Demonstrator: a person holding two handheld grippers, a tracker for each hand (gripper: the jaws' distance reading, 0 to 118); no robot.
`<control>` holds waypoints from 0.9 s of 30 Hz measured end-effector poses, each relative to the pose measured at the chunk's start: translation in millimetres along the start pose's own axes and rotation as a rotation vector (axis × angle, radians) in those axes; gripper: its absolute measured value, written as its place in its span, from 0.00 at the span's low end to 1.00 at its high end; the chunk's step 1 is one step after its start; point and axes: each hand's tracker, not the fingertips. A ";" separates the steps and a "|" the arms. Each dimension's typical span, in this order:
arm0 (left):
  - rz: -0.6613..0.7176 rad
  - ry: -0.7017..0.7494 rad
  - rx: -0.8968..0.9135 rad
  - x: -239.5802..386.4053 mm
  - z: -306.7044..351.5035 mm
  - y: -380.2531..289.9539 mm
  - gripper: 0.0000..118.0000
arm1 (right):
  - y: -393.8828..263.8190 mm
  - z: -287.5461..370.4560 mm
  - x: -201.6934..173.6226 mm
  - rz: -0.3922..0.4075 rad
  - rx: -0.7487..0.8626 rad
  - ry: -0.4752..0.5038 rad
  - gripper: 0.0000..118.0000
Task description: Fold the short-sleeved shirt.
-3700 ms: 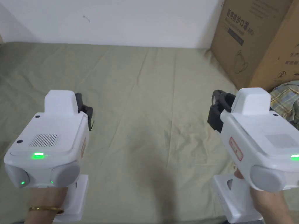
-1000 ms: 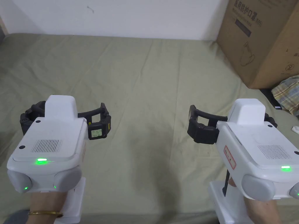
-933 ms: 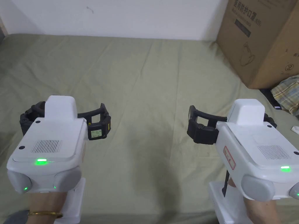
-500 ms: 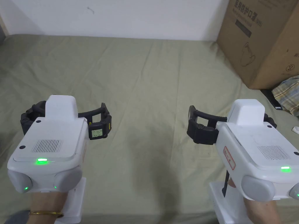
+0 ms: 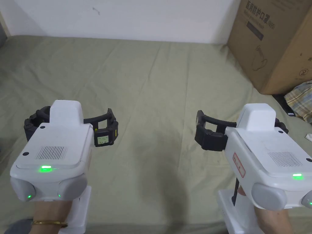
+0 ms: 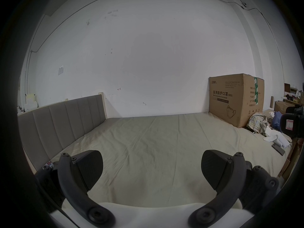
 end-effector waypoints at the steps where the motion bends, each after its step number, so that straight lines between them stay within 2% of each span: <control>1: 0.001 -0.001 0.001 0.0 0.1 0.0 1.00 | 0.1 -0.1 -0.1 0.000 0.000 0.000 1.00; 27: 0.014 0.001 0.001 0.9 1.4 -0.3 1.00 | 1.2 -3.3 -3.7 0.027 -0.023 -0.005 1.00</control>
